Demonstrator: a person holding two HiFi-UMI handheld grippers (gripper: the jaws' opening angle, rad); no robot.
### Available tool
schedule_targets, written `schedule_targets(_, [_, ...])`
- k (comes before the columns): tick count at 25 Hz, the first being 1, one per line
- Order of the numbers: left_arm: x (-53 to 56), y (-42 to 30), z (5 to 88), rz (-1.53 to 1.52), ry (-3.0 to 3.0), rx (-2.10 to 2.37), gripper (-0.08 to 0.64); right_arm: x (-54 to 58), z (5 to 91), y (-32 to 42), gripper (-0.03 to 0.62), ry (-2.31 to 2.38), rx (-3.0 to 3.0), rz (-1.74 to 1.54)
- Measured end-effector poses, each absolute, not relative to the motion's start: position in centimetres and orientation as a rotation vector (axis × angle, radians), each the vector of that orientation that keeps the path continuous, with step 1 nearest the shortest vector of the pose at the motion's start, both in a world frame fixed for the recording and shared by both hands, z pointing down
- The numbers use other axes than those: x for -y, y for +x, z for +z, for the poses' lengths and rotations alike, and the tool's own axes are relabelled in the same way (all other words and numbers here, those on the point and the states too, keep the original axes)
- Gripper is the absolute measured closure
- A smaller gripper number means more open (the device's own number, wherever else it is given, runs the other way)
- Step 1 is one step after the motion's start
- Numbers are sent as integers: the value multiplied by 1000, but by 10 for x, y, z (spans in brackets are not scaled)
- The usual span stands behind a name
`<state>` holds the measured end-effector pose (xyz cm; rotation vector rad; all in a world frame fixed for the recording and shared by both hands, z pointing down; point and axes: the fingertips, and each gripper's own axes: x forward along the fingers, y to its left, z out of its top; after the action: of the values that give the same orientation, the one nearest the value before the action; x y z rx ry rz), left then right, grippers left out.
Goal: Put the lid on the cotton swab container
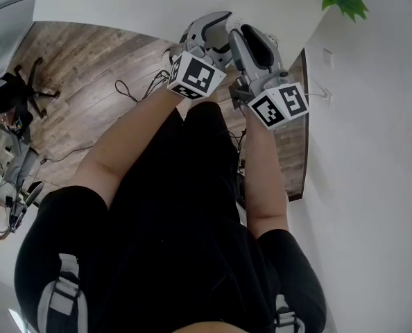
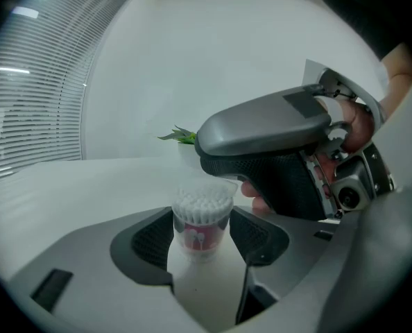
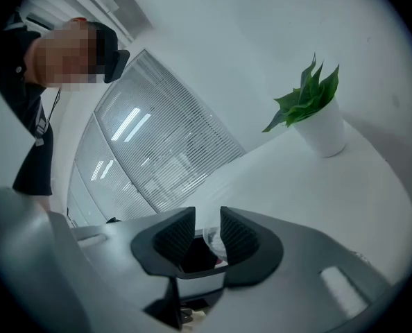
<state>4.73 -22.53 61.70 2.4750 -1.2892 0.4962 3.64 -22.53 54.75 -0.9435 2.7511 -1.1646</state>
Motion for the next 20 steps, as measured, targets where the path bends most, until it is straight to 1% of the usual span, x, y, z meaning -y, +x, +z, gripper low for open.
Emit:
schedule_targets(6, [225,47,617,496,2477,1290,305,226,553,34,484,-989,-2818,-1117])
schedule_targets(17, [225,47,618,495,2479,1291,305,224,562,26,483,-1086,-3058,-878])
schedule_targets(20, [224,48,618,496,2479,1292,305,224,565,26,499,-1132,-3105,-812])
